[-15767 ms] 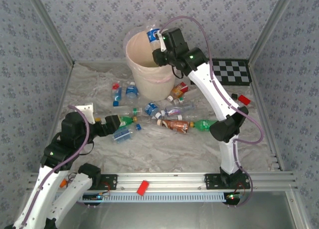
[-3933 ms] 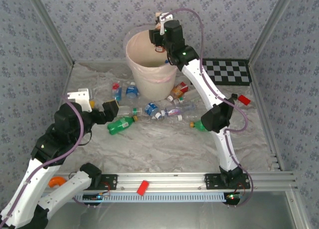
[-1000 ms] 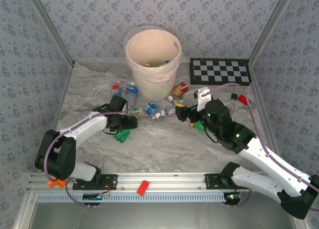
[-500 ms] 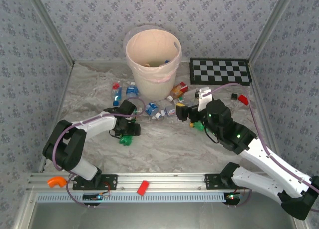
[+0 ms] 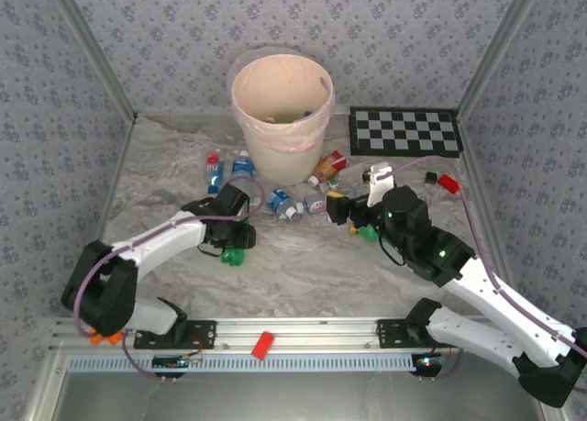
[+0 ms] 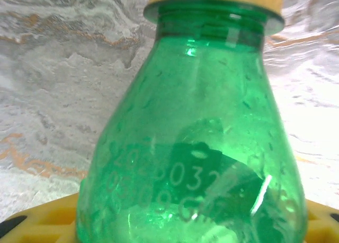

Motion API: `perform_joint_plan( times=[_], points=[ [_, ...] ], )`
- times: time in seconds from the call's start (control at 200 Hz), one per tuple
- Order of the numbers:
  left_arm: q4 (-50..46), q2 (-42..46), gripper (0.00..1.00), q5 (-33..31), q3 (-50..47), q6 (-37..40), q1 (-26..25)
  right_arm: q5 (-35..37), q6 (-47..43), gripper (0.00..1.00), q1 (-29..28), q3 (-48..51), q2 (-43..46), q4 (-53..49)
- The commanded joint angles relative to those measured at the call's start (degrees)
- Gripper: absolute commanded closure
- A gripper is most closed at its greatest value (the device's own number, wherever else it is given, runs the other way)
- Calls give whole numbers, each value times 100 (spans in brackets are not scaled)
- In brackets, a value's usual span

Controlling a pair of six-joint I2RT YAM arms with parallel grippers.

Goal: Put the plastic bottles in the bin

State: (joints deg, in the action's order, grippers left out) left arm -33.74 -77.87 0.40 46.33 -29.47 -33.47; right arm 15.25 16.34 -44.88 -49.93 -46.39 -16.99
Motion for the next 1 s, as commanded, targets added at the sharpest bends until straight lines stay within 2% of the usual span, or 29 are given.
perform_joint_plan(
  times=[0.0,0.205,0.37,0.66,0.995],
  points=[
    [-485,567,46,-8,272,-148,-28,86,93,0,32,27,121,-14],
    [-1200,1370,46,-70,1172,-157,-37,44,129,1,28,-19,166,-20],
    [-1544,1221,45,-193,2519,115,-41,-4,143,0,8,-87,174,-47],
    [-1899,-388,43,-322,5512,1031,6,27,194,0,-50,-218,258,-310],
    [-1899,-2742,43,-564,9052,1238,217,165,305,0,-152,-297,453,-557]
  ],
)
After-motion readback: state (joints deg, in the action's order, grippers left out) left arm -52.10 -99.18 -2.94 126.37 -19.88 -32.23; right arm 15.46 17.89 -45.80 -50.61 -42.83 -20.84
